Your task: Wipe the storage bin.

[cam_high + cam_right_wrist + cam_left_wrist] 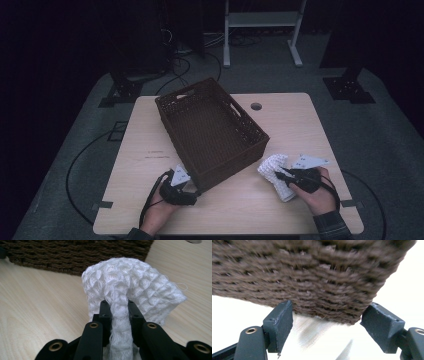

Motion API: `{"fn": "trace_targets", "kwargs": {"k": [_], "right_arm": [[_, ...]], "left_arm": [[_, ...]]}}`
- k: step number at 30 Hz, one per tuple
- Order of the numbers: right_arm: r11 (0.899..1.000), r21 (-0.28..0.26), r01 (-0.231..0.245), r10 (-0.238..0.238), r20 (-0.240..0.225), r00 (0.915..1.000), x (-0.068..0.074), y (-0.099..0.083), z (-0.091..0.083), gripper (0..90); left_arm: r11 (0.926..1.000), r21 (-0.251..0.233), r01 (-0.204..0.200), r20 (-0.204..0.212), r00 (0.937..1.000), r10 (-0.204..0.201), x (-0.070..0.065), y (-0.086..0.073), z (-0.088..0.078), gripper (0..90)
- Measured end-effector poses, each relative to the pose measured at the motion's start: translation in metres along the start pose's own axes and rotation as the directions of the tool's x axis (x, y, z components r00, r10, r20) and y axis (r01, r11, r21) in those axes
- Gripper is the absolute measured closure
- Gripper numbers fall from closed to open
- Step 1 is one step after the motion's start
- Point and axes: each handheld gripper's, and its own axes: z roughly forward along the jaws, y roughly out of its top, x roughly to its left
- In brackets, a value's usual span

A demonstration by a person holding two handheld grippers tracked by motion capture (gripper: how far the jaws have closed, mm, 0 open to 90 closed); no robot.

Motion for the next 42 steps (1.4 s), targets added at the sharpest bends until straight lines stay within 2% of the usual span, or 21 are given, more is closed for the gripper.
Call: {"fn": "trace_targets", "kwargs": {"k": [3,9,14,18,24,29,34,37,42], "right_arm": [[1.000,-0.004,-0.009,0.009,0.014,0.9999,-0.004,-0.002,-0.003,77.4],[1.000,-0.006,-0.020,0.021,0.027,0.9994,-0.008,-0.005,-0.005,77.4],[1.000,-0.003,-0.019,0.019,0.027,0.9995,-0.009,-0.005,-0.004,77.4],[1.000,-0.003,-0.024,0.024,0.029,0.9993,-0.010,-0.006,-0.005,77.4],[1.000,-0.002,-0.025,0.025,0.032,0.9992,-0.010,-0.006,-0.005,77.4],[1.000,-0.005,-0.024,0.024,0.034,0.9991,-0.012,-0.007,-0.005,77.4],[1.000,-0.002,-0.026,0.026,0.036,0.9990,-0.012,-0.007,-0.005,77.4],[1.000,0.000,-0.030,0.030,0.037,0.9989,-0.011,-0.007,-0.005,77.4],[1.000,0.000,-0.030,0.030,0.039,0.9988,-0.012,-0.007,-0.005,77.4]], "left_arm": [[1.0000,-0.001,0.000,0.002,1.0000,0.000,-0.003,0.001,-0.004,32.9],[0.9993,-0.024,0.030,-0.001,0.9996,-0.030,-0.008,0.006,-0.012,44.8],[0.9988,-0.025,0.041,0.012,0.9991,-0.041,-0.008,0.006,-0.012,47.2],[0.9992,-0.018,0.035,0.015,0.9993,-0.035,-0.006,0.007,-0.015,54.0],[0.9988,0.001,0.050,0.009,0.9987,-0.050,0.004,0.005,-0.021,61.8],[0.9966,0.003,0.082,0.000,0.9966,-0.082,0.015,0.002,-0.026,69.7],[0.9931,-0.001,0.117,-0.015,0.9930,-0.117,0.028,-0.002,-0.032,73.3],[0.9894,-0.005,0.145,-0.011,0.9894,-0.145,0.037,-0.004,-0.036,76.0],[0.9861,-0.011,0.166,-0.036,0.9855,-0.166,0.051,-0.010,-0.043,79.5]]}}
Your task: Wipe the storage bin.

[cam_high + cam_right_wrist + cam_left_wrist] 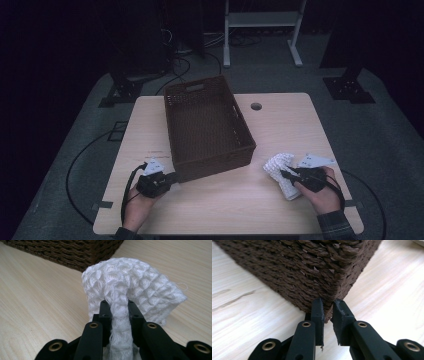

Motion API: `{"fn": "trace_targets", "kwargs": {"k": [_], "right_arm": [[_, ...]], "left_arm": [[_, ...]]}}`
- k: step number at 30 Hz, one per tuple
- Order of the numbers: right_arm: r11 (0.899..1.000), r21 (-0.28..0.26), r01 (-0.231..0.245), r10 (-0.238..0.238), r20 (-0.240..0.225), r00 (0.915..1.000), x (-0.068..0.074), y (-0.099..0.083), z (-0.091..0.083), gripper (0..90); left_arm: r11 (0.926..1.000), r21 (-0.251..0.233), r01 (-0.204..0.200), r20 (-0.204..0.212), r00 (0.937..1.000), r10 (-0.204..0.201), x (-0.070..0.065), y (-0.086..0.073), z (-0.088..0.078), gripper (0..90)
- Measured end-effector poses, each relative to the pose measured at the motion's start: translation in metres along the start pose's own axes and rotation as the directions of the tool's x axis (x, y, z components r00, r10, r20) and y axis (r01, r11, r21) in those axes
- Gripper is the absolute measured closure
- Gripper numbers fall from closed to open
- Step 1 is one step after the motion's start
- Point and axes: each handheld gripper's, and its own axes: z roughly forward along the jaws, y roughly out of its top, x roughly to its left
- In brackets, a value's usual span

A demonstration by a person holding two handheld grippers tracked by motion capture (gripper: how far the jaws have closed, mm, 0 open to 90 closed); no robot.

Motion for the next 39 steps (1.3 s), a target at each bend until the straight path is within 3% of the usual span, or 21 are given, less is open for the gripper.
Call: {"fn": "trace_targets", "kwargs": {"k": [4,12,23,26,31,35,39], "right_arm": [[1.000,0.000,0.002,-0.002,0.000,1.0000,0.000,0.000,0.000,77.3],[1.000,0.000,0.005,-0.005,0.000,1.0000,0.000,0.000,0.001,77.2],[1.000,0.003,0.004,-0.004,0.000,1.0000,0.000,0.000,0.002,77.2],[1.000,0.003,0.005,-0.005,-0.001,1.0000,0.000,0.000,0.002,77.3],[1.000,0.001,0.002,-0.002,0.000,1.0000,0.000,0.000,0.001,77.3],[1.000,0.001,0.002,-0.002,0.001,1.0000,0.000,0.000,0.001,77.3],[1.000,0.000,-0.002,0.002,0.003,1.0000,0.000,0.000,0.001,77.3]], "left_arm": [[0.9993,-0.009,0.037,-0.028,0.9989,-0.037,0.013,-0.003,-0.005,80.9],[0.9976,-0.013,0.069,-0.086,0.9939,-0.069,0.035,-0.007,-0.012,82.3],[0.9926,-0.029,0.118,-0.159,0.9798,-0.121,0.063,-0.007,-0.016,82.5],[0.9915,-0.040,0.124,-0.161,0.9785,-0.129,0.063,-0.007,-0.019,82.3],[0.9917,-0.073,0.106,-0.167,0.9790,-0.117,0.057,-0.002,-0.035,67.1],[0.9906,-0.104,0.089,-0.163,0.9811,-0.105,0.053,0.012,-0.051,52.9],[0.9885,-0.140,0.057,-0.187,0.9789,-0.083,0.050,0.027,-0.061,48.6]]}}
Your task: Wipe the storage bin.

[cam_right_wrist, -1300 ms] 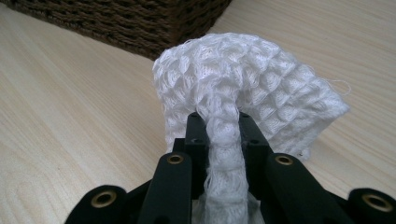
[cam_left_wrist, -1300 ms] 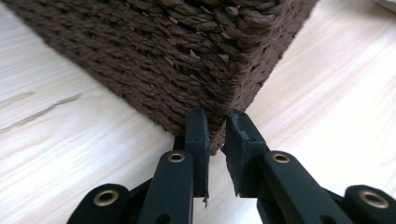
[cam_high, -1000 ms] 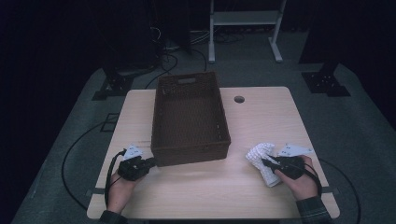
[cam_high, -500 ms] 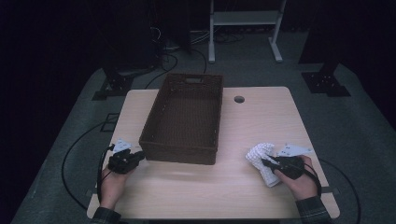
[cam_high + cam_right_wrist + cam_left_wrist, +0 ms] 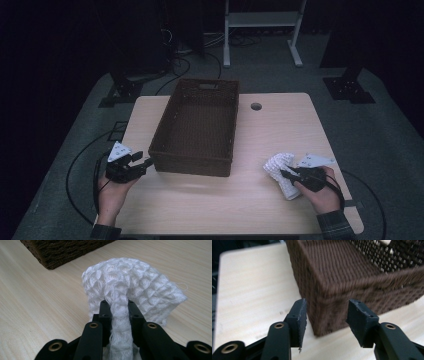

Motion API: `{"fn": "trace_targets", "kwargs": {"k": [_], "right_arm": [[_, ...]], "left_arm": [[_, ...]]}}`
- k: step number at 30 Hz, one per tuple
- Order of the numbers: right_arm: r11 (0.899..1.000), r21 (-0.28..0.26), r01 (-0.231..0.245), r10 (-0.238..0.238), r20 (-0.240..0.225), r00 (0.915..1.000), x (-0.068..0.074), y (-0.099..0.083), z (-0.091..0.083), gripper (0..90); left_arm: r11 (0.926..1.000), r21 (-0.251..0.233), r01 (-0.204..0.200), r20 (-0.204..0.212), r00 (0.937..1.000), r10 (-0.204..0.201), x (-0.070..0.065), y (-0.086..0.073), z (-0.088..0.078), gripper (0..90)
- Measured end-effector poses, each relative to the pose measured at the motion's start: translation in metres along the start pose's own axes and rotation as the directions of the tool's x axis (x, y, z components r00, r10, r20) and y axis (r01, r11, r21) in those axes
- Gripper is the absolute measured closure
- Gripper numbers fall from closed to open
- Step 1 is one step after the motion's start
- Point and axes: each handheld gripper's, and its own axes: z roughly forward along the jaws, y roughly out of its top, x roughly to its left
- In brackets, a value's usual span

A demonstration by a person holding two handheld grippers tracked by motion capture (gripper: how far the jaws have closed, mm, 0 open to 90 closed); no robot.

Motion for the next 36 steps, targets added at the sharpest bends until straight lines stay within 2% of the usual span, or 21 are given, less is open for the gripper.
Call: {"fn": "trace_targets", "kwargs": {"k": [6,8,15,20,25,27,30,36], "right_arm": [[1.000,0.001,0.005,-0.005,-0.002,1.0000,0.000,0.000,0.001,77.2],[1.000,0.001,0.005,-0.005,-0.002,1.0000,0.000,0.000,0.001,77.2],[1.000,0.004,-0.001,0.001,-0.004,1.0000,0.000,0.000,0.001,77.2],[1.000,0.005,0.001,-0.001,-0.004,1.0000,0.000,0.000,0.002,77.2],[1.000,0.005,-0.001,0.001,-0.003,1.0000,0.000,0.000,0.001,77.1],[1.000,0.004,-0.001,0.001,-0.004,1.0000,0.000,-0.001,0.001,77.2],[1.000,0.002,-0.001,0.001,-0.005,1.0000,-0.001,-0.001,0.001,77.1],[1.000,0.004,0.002,-0.002,-0.005,1.0000,-0.001,-0.001,0.002,77.1]], "left_arm": [[0.9997,-0.022,-0.012,-0.037,0.9993,0.011,0.006,0.025,0.006,47.8],[0.9998,-0.022,0.002,-0.036,0.9993,-0.002,0.010,0.031,0.013,48.1],[0.9998,0.020,-0.005,-0.030,0.9995,0.005,0.016,0.048,0.039,53.5],[0.9991,0.043,0.006,-0.013,0.9999,-0.005,0.019,0.056,0.052,56.9],[0.9976,0.068,0.012,-0.028,0.9996,-0.011,0.023,0.064,0.063,61.9],[0.9972,0.073,0.020,-0.028,0.9994,-0.018,0.024,0.065,0.068,64.9],[0.9945,0.104,0.010,-0.045,0.9989,-0.005,0.025,0.065,0.075,67.3],[0.9922,0.124,0.011,-0.027,0.9996,-0.007,0.026,0.064,0.084,72.3]]}}
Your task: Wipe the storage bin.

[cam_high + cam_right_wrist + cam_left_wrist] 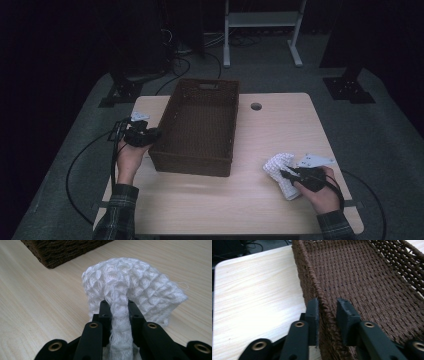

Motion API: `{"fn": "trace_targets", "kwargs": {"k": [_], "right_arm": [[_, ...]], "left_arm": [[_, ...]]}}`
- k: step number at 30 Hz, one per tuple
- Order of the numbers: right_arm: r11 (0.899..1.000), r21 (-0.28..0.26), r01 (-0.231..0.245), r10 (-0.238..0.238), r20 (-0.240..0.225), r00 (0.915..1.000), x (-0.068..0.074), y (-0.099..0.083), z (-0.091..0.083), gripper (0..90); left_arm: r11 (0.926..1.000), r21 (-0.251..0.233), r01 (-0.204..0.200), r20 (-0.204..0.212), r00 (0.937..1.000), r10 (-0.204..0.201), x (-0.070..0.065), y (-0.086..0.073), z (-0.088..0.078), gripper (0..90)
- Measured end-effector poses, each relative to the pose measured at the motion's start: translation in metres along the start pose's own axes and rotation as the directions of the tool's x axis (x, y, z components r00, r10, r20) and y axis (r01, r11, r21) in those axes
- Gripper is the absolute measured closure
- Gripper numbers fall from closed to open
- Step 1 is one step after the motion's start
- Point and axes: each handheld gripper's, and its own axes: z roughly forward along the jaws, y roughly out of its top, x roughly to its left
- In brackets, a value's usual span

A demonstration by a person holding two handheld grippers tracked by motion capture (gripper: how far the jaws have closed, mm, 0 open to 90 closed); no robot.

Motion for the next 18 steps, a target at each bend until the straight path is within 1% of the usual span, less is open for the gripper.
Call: {"fn": "trace_targets", "kwargs": {"k": [5,7,9,12,13,18], "right_arm": [[1.000,0.001,0.000,0.000,-0.002,1.0000,0.000,0.000,0.000,77.1],[1.000,0.001,0.000,0.000,-0.002,1.0000,0.001,0.000,0.001,77.1],[1.000,0.001,0.000,0.000,-0.001,1.0000,0.001,0.000,0.001,77.1],[1.000,0.001,-0.001,0.001,-0.001,1.0000,0.001,0.000,0.001,77.1],[1.000,0.001,0.000,0.000,-0.001,1.0000,0.000,0.000,0.001,77.1],[1.000,0.001,0.001,-0.001,0.001,1.0000,0.000,0.000,0.000,77.1]], "left_arm": [[1.0000,0.007,0.002,-0.006,1.0000,-0.002,0.000,0.001,0.000,74.9],[0.9998,0.014,-0.014,-0.019,0.9997,0.015,-0.002,0.002,0.000,75.4],[0.9996,0.021,-0.019,-0.022,0.9996,0.020,-0.003,0.003,0.000,75.7],[0.9998,0.014,-0.011,0.005,0.9999,0.011,-0.003,0.003,0.001,75.9],[0.9998,0.015,-0.011,0.007,0.9999,0.011,-0.004,0.003,0.001,76.1],[0.9995,0.015,-0.028,0.046,0.9986,0.027,-0.009,0.006,0.005,76.6]]}}
